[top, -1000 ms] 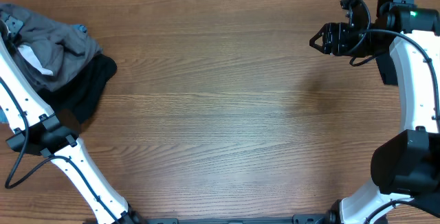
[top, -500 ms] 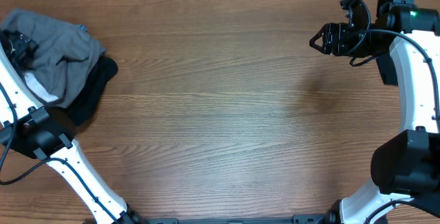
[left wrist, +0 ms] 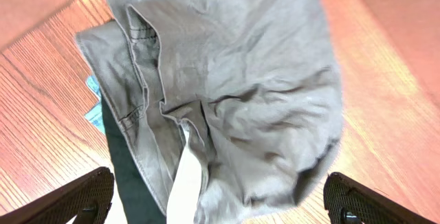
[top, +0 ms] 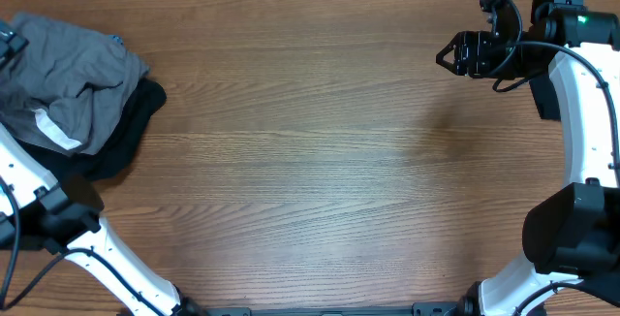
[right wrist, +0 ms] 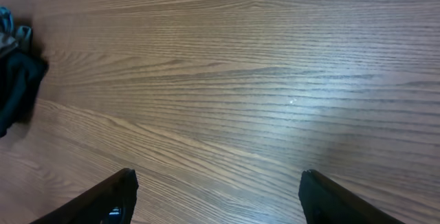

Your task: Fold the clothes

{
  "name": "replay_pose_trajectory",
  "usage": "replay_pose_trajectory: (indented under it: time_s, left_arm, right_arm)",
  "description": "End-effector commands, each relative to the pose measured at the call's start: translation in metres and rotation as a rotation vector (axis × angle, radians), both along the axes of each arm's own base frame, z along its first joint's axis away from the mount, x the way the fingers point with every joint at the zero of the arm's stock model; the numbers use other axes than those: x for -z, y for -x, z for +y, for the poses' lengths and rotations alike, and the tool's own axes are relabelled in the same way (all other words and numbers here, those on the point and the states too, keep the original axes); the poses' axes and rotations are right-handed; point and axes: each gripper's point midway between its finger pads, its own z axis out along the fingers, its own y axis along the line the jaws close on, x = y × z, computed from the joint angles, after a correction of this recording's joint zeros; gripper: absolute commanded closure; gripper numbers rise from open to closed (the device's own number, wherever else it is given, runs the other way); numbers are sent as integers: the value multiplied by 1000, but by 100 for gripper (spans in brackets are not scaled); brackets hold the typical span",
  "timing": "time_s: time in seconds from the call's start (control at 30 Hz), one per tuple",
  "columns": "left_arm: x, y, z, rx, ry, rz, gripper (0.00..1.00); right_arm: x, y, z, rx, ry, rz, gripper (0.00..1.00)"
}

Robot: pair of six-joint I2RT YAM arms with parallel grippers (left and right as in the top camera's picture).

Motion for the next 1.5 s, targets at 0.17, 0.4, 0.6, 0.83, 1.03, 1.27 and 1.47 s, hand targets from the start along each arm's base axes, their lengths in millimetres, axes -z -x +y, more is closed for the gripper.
replay_pose_trajectory:
  time_s: [0.17, 0.4, 0.6, 0.83, 1.03, 1.27, 1.47]
  left_arm:
    - [40, -29, 32, 19, -66, 48, 96]
    - [127, -37, 66, -59, -53, 212, 96]
    - [173, -2, 95, -240, -4, 331, 96]
    - [126, -34, 70, -115, 44, 137, 96]
    - [39, -67, 8, 80, 15, -87, 95]
    - [57, -65, -46, 174, 24, 73, 94]
    - [91, -56, -45, 101, 34, 206, 96]
  right_arm:
    - [-5, -5, 0, -6, 8, -33, 7]
    - [-4, -2, 0, -6, 8, -21, 5]
    - [-2, -2, -4, 4, 32, -14, 2]
    - [-2, -2, -3, 4, 31, -15, 0]
    - [-2, -2, -3, 3, 28, -15, 0]
    - [0, -2, -7, 12, 49, -12, 0]
    - [1, 0, -7, 13, 52, -1, 0]
